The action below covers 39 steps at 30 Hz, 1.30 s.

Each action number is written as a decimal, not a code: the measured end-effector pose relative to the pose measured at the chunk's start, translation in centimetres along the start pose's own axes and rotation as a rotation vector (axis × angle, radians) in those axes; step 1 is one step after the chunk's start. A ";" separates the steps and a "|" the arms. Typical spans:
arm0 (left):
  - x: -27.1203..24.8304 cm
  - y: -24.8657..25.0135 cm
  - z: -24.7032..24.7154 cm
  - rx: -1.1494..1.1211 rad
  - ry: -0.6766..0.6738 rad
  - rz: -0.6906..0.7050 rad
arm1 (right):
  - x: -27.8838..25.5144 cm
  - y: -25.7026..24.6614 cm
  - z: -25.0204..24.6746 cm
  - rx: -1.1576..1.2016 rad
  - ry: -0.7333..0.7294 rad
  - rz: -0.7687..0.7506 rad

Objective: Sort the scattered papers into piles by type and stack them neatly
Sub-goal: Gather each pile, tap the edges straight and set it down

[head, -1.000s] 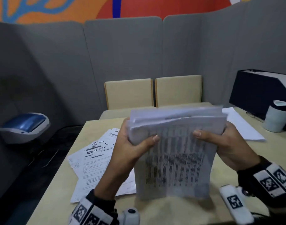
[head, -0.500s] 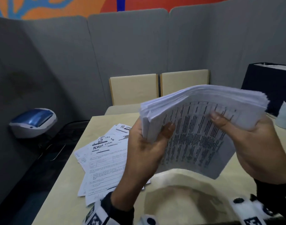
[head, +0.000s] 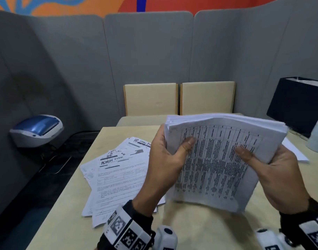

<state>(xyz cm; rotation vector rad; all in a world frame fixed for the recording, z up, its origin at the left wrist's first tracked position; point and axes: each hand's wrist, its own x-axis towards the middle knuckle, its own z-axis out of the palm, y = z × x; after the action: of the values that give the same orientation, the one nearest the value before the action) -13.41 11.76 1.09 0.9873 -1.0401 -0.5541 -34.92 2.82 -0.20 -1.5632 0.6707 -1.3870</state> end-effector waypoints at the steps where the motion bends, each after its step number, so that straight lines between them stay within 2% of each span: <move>1: 0.0 0.0 -0.1 0.013 -0.009 0.023 | 0.1 -0.1 -0.1 -0.015 -0.014 -0.009; 4: 0.0 -0.6 -0.8 0.102 -0.024 0.072 | 0.4 0.0 -0.5 -0.049 -0.085 0.018; 5: 0.0 -0.7 -1.1 0.159 -0.021 0.126 | 0.4 0.1 -0.6 -0.058 -0.091 0.021; 8: 0.3 -0.7 -1.9 0.483 -0.029 0.425 | 0.3 0.0 -0.6 -0.088 -0.073 -0.025; 10: 0.7 -0.4 -2.4 0.672 -0.067 0.543 | 0.1 -0.3 -0.5 -0.115 -0.053 -0.117; 14: 1.0 0.1 -3.0 0.747 -0.088 0.537 | -0.3 -0.5 0.0 -0.210 -0.090 -0.354; 16: 1.1 0.2 -3.2 0.755 -0.086 0.544 | -0.3 -0.5 0.0 -0.257 -0.097 -0.418; 20: 1.3 0.3 -3.6 0.772 -0.095 0.539 | 0.0 -0.5 -0.5 -0.290 -0.075 -0.443; 26: 1.4 0.0 -4.2 0.831 -0.174 0.540 | -0.3 -1.0 -0.3 -0.327 -0.063 -0.520; 30: 1.4 -0.2 -4.2 0.787 -0.168 0.566 | 0.0 -0.9 -0.5 -0.333 -0.038 -0.543; 39: 1.6 -0.7 -4.1 0.705 -0.153 0.527 | -0.1 -0.9 -0.8 -0.360 -0.034 -0.571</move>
<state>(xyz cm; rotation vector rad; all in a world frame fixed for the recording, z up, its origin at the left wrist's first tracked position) -8.97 11.86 0.54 1.2181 -1.6180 0.2021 -35.87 3.04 0.52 -2.1771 0.4869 -1.7078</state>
